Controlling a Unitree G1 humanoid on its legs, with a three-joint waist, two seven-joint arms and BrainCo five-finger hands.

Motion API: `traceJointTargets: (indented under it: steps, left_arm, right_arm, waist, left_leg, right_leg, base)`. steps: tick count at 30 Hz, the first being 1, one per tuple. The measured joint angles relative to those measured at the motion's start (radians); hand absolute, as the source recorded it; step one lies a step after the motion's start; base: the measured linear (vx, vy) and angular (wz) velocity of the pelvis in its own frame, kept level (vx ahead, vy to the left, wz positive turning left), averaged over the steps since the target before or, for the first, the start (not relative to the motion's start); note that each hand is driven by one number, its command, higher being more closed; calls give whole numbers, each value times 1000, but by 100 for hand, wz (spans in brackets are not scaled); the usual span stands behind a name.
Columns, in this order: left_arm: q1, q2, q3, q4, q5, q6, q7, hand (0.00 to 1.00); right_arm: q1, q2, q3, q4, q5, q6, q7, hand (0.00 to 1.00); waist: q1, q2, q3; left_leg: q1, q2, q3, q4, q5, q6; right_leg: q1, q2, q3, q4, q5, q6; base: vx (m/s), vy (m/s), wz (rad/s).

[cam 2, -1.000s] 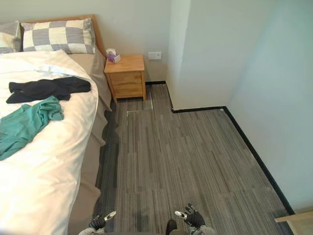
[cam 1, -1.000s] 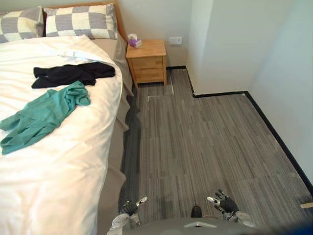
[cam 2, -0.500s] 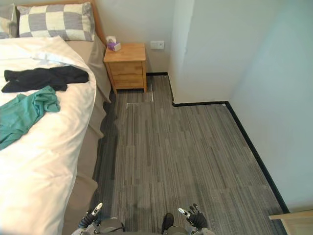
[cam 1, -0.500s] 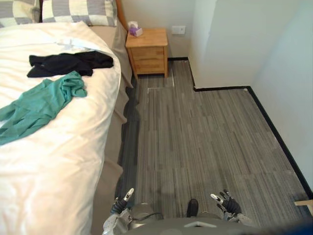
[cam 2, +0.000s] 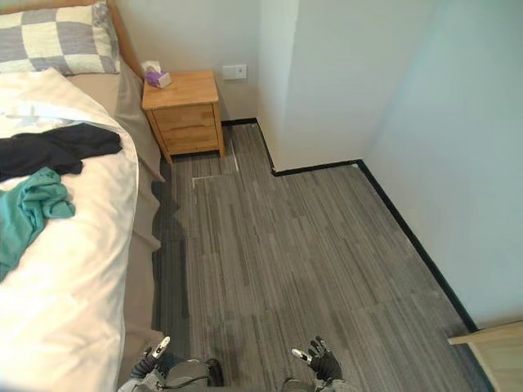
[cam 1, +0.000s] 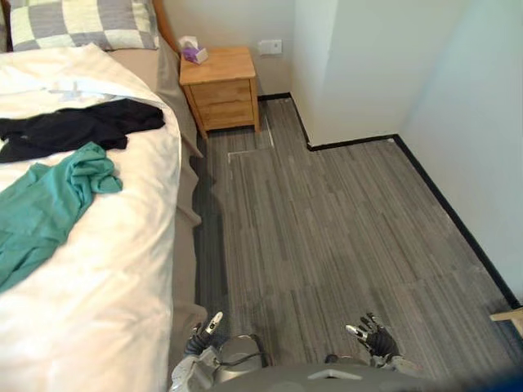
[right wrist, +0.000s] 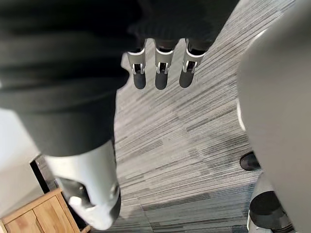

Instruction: Tidy the bed and pick cloth on bed and put in laundry

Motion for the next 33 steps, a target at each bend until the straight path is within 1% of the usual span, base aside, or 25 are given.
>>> traceJointTargets:
  steps: [2,3,4,5,6,7,8,10,12,14,16,17,18,19,20,21,22,23,25,26,28,29,30,32,33]
  left_arm:
    - [2,3,-3,2,3,1,-12,0]
    - [1,19,-32,12,14,-1,-20,0]
    - [-1,28,-51,19,22,-2,-20,0]
    - [-8,45,-79,37,28,-5,-24,0]
    - [-9,60,-94,45,32,-9,-26,0]
    - [-14,66,-105,46,33,-11,-28,0]
    - [-12,67,-109,46,32,-16,-30,0]
    - [-14,69,-109,46,27,-23,-31,0]
    - [-25,67,-109,46,18,-23,-32,0]
    - [-40,54,-109,45,18,-24,-33,0]
    - [-47,59,-106,41,18,-29,-34,0]
    - [-63,29,-98,64,18,-23,-33,0]
    - [-72,5,-99,44,20,-25,-38,0]
    - [-73,4,-99,43,20,-25,-38,0]
    - [-105,-39,-78,46,22,-40,-35,0]
    - [-89,-27,-73,51,34,-37,-34,0]
    - [-87,-24,-64,50,50,-37,-34,0]
    - [-95,-36,-55,59,63,-33,-33,0]
    - [-106,-46,-40,56,86,-24,-32,0]
    - [-105,-48,-25,52,90,-19,-25,0]
    - [-102,-58,27,41,92,-17,-17,0]
    - [-100,-61,59,35,92,-21,-17,0]
    - [-89,-59,79,32,99,-26,-18,0]
    - [-64,-53,92,2,114,-30,-19,0]
    - [-53,-45,90,-3,120,-37,-20,0]
  right_arm:
    - [0,12,-25,5,-12,7,-14,0]
    - [-2,22,-78,33,-12,11,-16,0]
    - [-6,24,-97,37,-11,13,-17,0]
    - [-14,20,-116,37,-4,18,-19,0]
    - [-16,21,-122,35,11,15,-25,0]
    - [-20,15,-122,33,12,17,-30,0]
    - [-23,13,-122,32,13,20,-32,0]
    - [-24,24,-121,12,20,18,-35,0]
    - [-26,41,-122,-12,32,3,-39,0]
    - [-26,40,-120,-10,49,-2,-43,0]
    - [-20,49,-96,-2,48,2,-47,0]
    - [-31,15,-98,15,48,9,-53,0]
    - [-45,1,-100,29,46,18,-61,0]
    - [-46,1,-100,30,46,18,-61,0]
    - [-53,-8,-101,6,50,16,-62,0]
    - [-53,-3,-54,11,44,18,-64,0]
    - [-48,6,-40,18,48,19,-64,0]
    - [-55,3,-42,17,44,16,-68,0]
    - [-80,6,-39,39,46,19,-78,0]
    - [-84,2,-39,38,48,29,-87,0]
    - [-83,0,-44,36,48,39,-91,0]
    - [-78,-4,-54,36,49,41,-91,0]
    - [-77,-10,-58,30,49,41,-93,0]
    - [-69,-10,-60,31,48,42,-93,0]
    - [-68,-6,-60,36,48,42,-92,0]
  waist:
    - [0,-14,-18]
    - [10,-24,-29]
    - [11,-26,-30]
    - [2,-39,-30]
    - [-8,-56,-33]
    - [-21,-51,-29]
    - [-26,-54,-30]
    - [-27,-58,-28]
    - [-39,-53,-25]
    - [-53,-44,-19]
    - [-62,-67,-24]
    - [-50,-25,-11]
    - [-48,-5,1]
    - [-48,-5,2]
    - [-64,4,37]
    - [-65,7,15]
    - [-68,-24,7]
    - [-65,-4,-5]
    - [-68,-13,-3]
    - [-68,-3,-5]
    - [-72,8,-4]
    - [-70,25,3]
    - [-67,33,10]
    - [-59,38,9]
    - [-53,31,10]
  left_leg:
    - [22,-25,-6,-34,-12,-3]
    - [49,-54,-15,-77,-27,-7]
    - [57,-66,-23,-87,-27,-6]
    - [87,-91,-43,-111,-28,-5]
    - [124,-119,-69,-135,-26,2]
    - [158,-123,-92,-140,-29,19]
    - [183,-120,-109,-139,-43,24]
    - [226,-100,-146,-140,-73,11]
    - [257,-65,-177,-154,-90,-9]
    - [315,-16,-226,-193,-100,-38]
    - [345,-8,-259,-200,-99,-87]
    - [356,30,-298,-187,-90,-102]
    - [337,7,-313,-195,-78,-99]
    - [337,6,-314,-196,-77,-98]
    - [352,-14,-301,-210,7,-75]
    - [378,10,-308,-207,-2,-88]
    - [392,13,-317,-201,-14,-95]
    - [401,42,-317,-192,-19,-89]
    - [390,55,-327,-150,3,-85]
    - [358,71,-346,-67,10,-87]
    - [244,86,-407,193,70,-119]
    - [149,100,-449,395,216,-153]
    - [56,127,-454,591,241,-158]
    - [-68,131,-433,757,166,-153]
    - [-131,117,-408,750,120,-139]
  right_leg:
    - [-1,-14,-1,19,-9,14]
    - [-56,-41,0,165,-60,32]
    - [-104,-62,0,278,-78,30]
    - [-206,-109,16,521,-66,25]
    - [-287,-153,46,717,9,24]
    - [-324,-167,61,827,73,32]
    - [-350,-164,74,896,67,25]
    - [-412,-138,74,946,-8,7]
    - [-473,-107,30,902,-53,-2]
    - [-491,-70,-35,710,-61,-20]
    - [-456,-39,-13,379,27,-8]
    - [-395,-2,-68,336,50,-68]
    - [-380,-9,-66,336,51,-69]
    - [-380,-10,-65,341,50,-68]
    - [-456,-27,-44,543,11,-52]
    - [-432,0,-19,413,14,-58]
    - [-418,5,-22,375,8,-99]
    - [-406,24,-59,402,-21,-105]
    - [-401,28,-67,439,-82,-106]
    - [-387,40,-76,444,-114,-110]
    - [-341,58,-87,432,-152,-106]
    - [-279,87,-87,390,-163,-110]
    - [-210,113,-85,336,-169,-128]
    - [-117,125,-84,273,-181,-143]
    - [-56,126,-73,221,-182,-141]
  base:
    - [211,47,1]
    - [194,41,14]
    - [228,74,38]
    - [201,84,59]
    - [300,60,77]
    - [291,7,69]
    - [259,-34,51]
    - [288,-115,49]
    - [387,-241,68]
    - [385,-277,84]
    - [451,-339,71]
    - [572,-349,45]
    - [526,-303,29]
    - [349,-222,44]
    - [214,-188,40]
    - [215,-206,50]
    - [289,-220,29]
    - [318,-247,27]
    - [308,-243,17]
    - [279,-203,9]
    - [289,-186,6]
    - [336,-151,-6]
    - [349,-133,-10]
    - [380,-70,-21]
    - [387,-48,-27]
